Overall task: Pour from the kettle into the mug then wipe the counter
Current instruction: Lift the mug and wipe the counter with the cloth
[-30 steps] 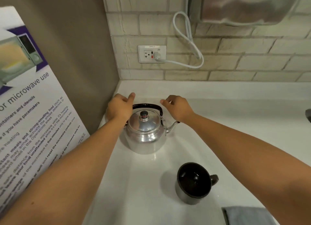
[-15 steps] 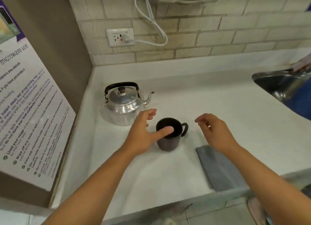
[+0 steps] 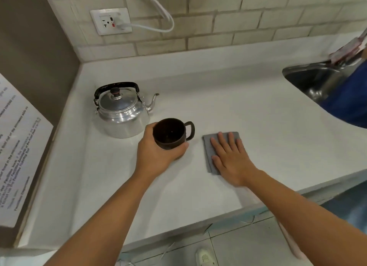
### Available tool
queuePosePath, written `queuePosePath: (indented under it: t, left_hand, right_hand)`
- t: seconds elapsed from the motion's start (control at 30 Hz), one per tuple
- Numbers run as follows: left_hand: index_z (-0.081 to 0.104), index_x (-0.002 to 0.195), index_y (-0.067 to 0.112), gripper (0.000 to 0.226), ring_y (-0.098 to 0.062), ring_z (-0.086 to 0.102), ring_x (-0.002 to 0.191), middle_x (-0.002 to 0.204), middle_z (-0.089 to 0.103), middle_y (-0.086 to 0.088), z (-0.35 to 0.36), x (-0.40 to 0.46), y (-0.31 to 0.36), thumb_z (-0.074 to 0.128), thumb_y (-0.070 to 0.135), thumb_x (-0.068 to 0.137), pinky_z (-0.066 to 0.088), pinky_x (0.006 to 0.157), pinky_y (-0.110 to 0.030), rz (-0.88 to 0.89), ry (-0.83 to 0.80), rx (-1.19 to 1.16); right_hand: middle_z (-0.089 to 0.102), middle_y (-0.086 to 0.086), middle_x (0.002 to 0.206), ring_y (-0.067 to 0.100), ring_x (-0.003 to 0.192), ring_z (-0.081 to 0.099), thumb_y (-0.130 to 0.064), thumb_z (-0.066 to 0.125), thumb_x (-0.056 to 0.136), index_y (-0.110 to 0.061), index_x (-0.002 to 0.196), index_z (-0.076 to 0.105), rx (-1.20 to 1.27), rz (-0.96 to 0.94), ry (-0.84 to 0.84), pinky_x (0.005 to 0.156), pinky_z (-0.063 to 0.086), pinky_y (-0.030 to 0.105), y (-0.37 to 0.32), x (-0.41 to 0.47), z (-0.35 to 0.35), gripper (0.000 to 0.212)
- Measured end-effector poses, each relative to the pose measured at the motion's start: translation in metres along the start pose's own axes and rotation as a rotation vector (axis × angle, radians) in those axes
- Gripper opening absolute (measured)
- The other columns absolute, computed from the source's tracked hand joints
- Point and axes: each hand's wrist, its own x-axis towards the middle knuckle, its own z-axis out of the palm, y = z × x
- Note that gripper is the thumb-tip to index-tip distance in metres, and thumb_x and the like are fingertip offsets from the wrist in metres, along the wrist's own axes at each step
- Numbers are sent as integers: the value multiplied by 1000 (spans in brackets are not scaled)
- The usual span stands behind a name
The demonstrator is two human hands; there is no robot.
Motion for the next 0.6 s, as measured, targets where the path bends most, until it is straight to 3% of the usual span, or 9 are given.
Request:
queuePosePath:
  t: [0.17, 0.33, 0.4, 0.5, 0.6]
  left_hand:
    - [52, 114, 33, 74, 19, 55, 93, 101, 62, 26, -26, 25, 16, 92, 44, 52, 39, 70, 2, 28, 129, 32]
    - [49, 109, 41, 71, 21, 53, 95, 99, 61, 35, -55, 34, 17, 93, 40, 53, 38, 72, 3, 33, 175, 94]
    - [47, 103, 47, 69, 23, 53, 93, 96, 57, 46, -66, 35, 15, 95, 34, 55, 38, 70, 3, 23, 189, 107]
    - [47, 109, 44, 73, 23, 52, 92, 98, 61, 34, -80, 33, 15, 94, 40, 52, 39, 68, 3, -8, 209, 107]
    - [47, 115, 38, 82, 22, 52, 93, 104, 58, 29, -93, 29, 15, 88, 54, 46, 42, 70, -1, -14, 237, 122]
  right_hand:
    - [-20, 2, 160, 43, 141, -24, -53, 7, 97, -37, 148, -17, 49, -42, -65, 112, -14, 60, -44, 77, -13, 59]
    - [-16, -2, 160, 19, 144, -25, -53, 5, 96, -28, 150, -13, 5, -506, -26, 117, -14, 45, -71, 63, 5, 62]
    - [-12, -3, 161, 15, 146, -20, -51, 5, 97, -25, 151, -12, -11, -502, 8, 119, -10, 39, -48, 67, 1, 62]
    - [-16, 3, 161, 18, 145, -21, -45, 7, 100, -19, 149, -17, -46, -298, -31, 120, -7, 41, -45, 95, -15, 61]
    - [-15, 7, 161, 20, 146, -21, -46, 9, 99, -17, 150, -15, -15, -488, -47, 119, -11, 40, -96, 98, -10, 63]
